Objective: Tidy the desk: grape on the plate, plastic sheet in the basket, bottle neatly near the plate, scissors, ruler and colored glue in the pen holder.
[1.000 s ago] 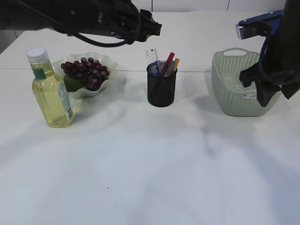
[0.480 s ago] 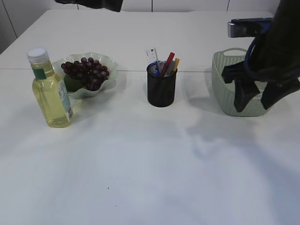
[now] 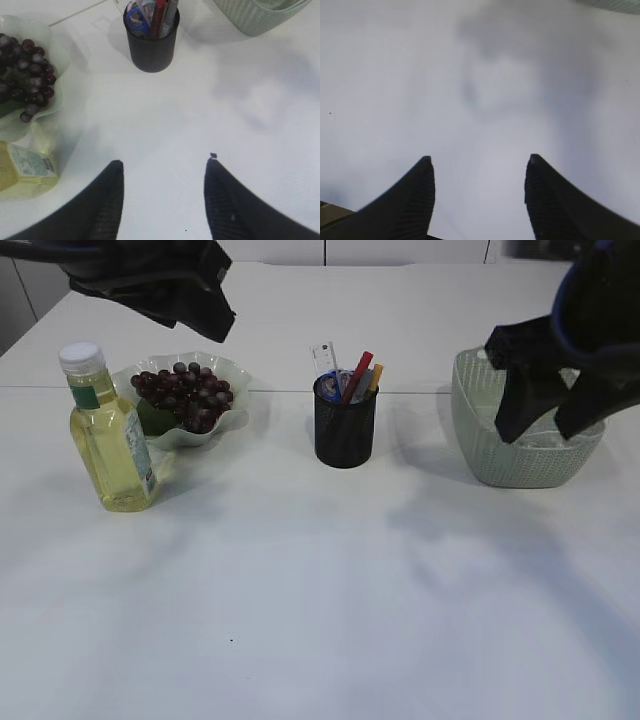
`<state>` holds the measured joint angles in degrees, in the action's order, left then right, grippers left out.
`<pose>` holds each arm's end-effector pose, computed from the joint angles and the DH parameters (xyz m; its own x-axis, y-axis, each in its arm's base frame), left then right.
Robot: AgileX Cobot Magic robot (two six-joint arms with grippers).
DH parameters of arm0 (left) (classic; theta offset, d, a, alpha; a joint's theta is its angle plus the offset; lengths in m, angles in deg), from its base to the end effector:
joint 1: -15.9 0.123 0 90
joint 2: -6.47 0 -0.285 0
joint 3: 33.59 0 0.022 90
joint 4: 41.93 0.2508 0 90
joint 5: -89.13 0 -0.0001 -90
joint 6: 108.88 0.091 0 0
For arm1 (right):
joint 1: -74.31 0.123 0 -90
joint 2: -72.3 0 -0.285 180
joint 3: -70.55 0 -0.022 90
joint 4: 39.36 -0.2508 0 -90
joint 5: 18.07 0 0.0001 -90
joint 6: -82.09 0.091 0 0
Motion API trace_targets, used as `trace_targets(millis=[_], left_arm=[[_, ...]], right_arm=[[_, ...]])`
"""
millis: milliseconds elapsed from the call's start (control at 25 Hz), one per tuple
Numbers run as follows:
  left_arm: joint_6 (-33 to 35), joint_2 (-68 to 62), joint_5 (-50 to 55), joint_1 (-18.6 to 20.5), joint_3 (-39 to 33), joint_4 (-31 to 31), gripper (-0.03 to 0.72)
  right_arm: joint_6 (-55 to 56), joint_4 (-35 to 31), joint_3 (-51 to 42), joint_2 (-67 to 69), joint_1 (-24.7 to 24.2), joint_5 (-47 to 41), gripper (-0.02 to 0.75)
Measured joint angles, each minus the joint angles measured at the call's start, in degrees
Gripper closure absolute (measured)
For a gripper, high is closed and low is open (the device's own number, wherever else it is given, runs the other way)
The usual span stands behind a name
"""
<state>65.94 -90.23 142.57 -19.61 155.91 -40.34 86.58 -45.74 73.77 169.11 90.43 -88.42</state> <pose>0.2782 -0.1960 0.3699 -0.6696 0.3871 -0.6339 0.5212 0.8529 -0.0296 0.2957 0.0954 0.3253 -0.9517 -0.1553 -0.2650 -0.1953 0.9718 0.1321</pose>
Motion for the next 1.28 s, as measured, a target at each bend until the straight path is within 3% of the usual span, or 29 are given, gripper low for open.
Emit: trace_targets(millis=[160,320,720,1000,1280], left_arm=[[0.04,3.35,-2.30,-2.17,-2.85,-0.25,0.304],[0.04,10.81,-6.82,-2.88,-10.03,-1.04,0.304],[1.88,36.17,-12.04,-2.88,-30.16,-3.09,0.305],[4.17,53.48,-9.95,-2.88,-40.17,-8.17,0.309],[9.13,67.23,-2.79,-2.88,-47.89,-8.91,0.309]], right_arm=[[-0.40,0.85,0.00,-6.87,0.00,-0.21,0.281],[-0.62,2.11,-1.61,-13.69,0.00,0.62,0.281],[-4.49,2.45,-17.72,-34.03,0.00,5.62,0.281],[-8.99,1.07,-29.32,-50.98,0.00,6.63,0.281],[-13.20,-0.29,-38.40,-70.51,0.00,6.78,0.281]])
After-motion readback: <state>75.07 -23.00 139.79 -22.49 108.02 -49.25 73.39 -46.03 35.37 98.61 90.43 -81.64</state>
